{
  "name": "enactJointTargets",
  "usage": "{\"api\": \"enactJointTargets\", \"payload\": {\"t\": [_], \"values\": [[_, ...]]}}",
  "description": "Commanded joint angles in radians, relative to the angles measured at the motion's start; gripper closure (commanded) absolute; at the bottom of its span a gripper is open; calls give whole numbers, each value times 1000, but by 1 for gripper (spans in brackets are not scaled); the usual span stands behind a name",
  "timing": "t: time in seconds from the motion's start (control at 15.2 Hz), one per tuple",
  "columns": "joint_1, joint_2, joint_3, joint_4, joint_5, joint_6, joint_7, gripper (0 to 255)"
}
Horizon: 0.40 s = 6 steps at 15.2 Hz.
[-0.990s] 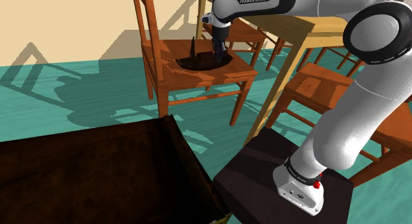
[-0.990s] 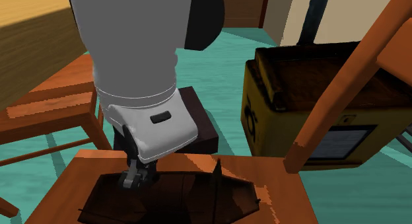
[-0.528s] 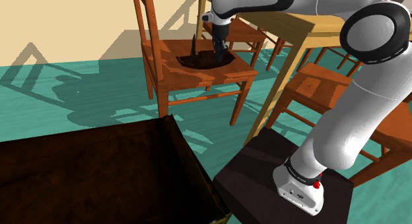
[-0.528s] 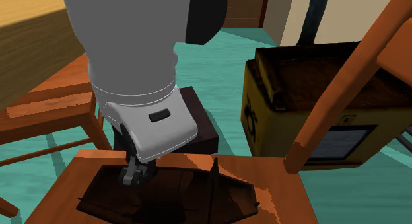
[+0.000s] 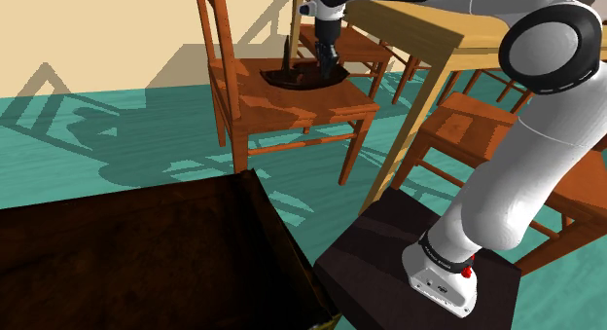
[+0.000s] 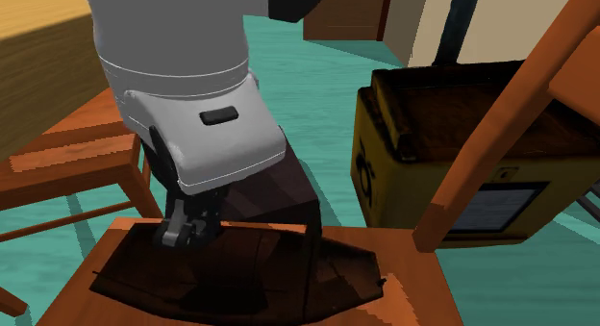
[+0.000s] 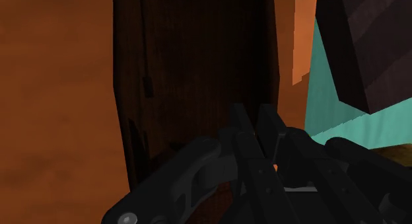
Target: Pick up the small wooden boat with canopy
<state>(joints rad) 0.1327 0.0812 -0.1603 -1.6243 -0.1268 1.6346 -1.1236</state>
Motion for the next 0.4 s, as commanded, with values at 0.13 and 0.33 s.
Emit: {"api": "enactJointTargets", "payload": {"t": [0.13,0.33], "values": [[1,3,1,60,1,-55,-6,255],[1,6,0,79,1,-72,-8,255]]}}
